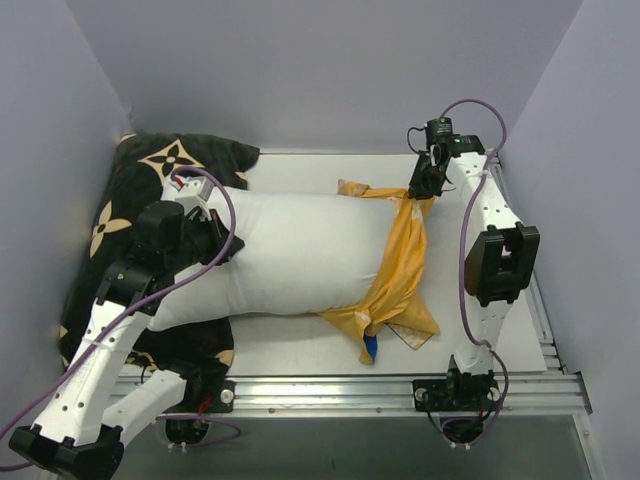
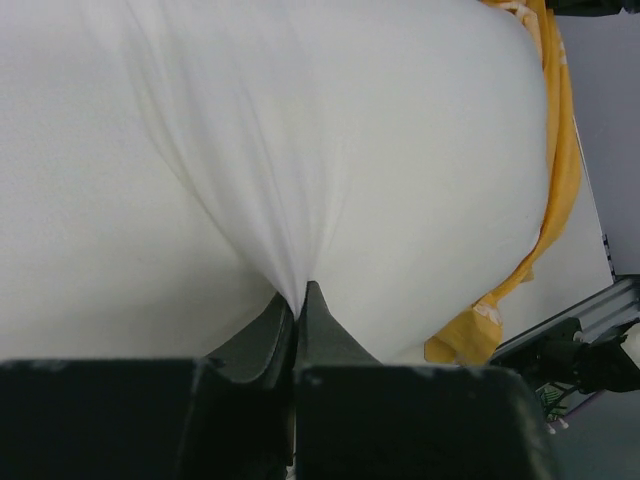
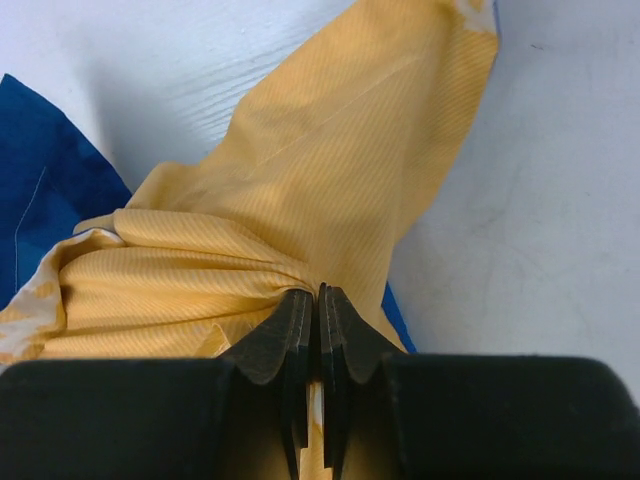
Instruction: Remove the pillowcase from the pillow
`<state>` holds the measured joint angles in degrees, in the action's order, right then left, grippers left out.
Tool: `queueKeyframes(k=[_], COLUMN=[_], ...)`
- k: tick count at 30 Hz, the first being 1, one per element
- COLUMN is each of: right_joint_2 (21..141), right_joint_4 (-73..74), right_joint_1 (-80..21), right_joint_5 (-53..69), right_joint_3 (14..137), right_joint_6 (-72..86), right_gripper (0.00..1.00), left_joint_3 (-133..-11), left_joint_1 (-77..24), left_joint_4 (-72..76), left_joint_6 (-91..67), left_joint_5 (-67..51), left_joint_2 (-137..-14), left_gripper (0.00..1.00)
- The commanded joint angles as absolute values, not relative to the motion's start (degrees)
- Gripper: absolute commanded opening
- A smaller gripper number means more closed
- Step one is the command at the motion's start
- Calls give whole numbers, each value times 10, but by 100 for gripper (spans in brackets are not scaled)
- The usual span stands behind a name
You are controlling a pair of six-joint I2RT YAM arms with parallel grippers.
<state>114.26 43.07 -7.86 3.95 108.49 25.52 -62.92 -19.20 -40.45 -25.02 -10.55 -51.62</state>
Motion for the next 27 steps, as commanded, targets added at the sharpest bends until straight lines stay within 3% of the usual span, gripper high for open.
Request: queueKeyframes(k=[1,15,24,26,27], right_joint_2=[1124,1064,1028,1021,1008], right_joint_4=[403,387,358,352,351], right_joint_1=[-9,86,127,116,109], right_joint_5=[-80,-48,-8,15,10], right_joint_3=[1095,1026,966,960,953], right_joint_6=[263,289,299,293,289], right_gripper=[0,0,0,7,22], left_joint_3=[-724,-1043,-1080,-1072,-1065], left_joint_1=[-182,-171,-127,-130,-134], left_joint_4=[-464,-492,-489,-474,-457], left_joint_6=[-227,-195,-185,-202,-206], left_joint_5=[-46,39,49,32,32], left_joint_2=[-495,-629,-694,-707,-711], left_gripper=[0,0,0,0,0])
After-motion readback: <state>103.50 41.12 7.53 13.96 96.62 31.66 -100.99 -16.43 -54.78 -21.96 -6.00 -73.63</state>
